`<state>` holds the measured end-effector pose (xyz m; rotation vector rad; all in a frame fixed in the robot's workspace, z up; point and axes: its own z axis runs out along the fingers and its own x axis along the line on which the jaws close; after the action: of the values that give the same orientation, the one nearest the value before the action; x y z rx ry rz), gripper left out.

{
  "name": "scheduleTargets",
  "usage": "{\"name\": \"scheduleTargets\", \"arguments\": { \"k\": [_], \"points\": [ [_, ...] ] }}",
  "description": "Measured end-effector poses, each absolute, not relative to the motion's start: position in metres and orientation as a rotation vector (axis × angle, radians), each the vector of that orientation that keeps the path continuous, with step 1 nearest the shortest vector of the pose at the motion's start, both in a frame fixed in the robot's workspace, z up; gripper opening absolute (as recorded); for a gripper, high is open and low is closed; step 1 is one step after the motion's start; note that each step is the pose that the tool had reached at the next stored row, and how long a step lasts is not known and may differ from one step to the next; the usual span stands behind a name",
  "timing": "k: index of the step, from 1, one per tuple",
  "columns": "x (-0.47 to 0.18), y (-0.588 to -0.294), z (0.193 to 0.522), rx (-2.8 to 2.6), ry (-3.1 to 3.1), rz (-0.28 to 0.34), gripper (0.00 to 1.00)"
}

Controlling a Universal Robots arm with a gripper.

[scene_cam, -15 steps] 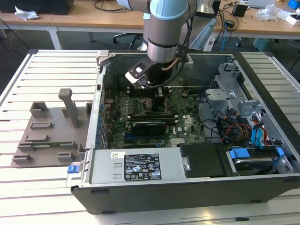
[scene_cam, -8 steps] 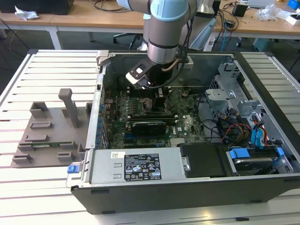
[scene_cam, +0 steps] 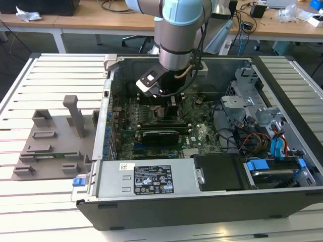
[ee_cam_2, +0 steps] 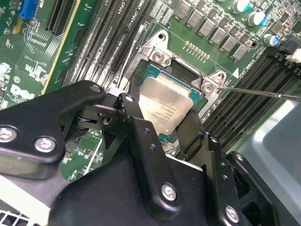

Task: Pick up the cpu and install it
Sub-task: 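Place the cpu into insertion slot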

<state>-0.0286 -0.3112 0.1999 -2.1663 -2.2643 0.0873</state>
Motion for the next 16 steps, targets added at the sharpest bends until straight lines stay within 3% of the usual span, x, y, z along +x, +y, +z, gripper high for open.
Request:
{"name": "scheduleTargets", "arguments": {
  "k": [3,4,16],
  "points": [
    [-0.0252,-0.3111,0.1969,-2.213,-2.217,0.087,0.55],
    [-0.0253,-0.3111,0.1969,-2.213,-2.217,0.087,0.62],
    [-0.0253,-0.3078,0.1969,-2.213,-2.216,0.087,0.62]
  ]
}}
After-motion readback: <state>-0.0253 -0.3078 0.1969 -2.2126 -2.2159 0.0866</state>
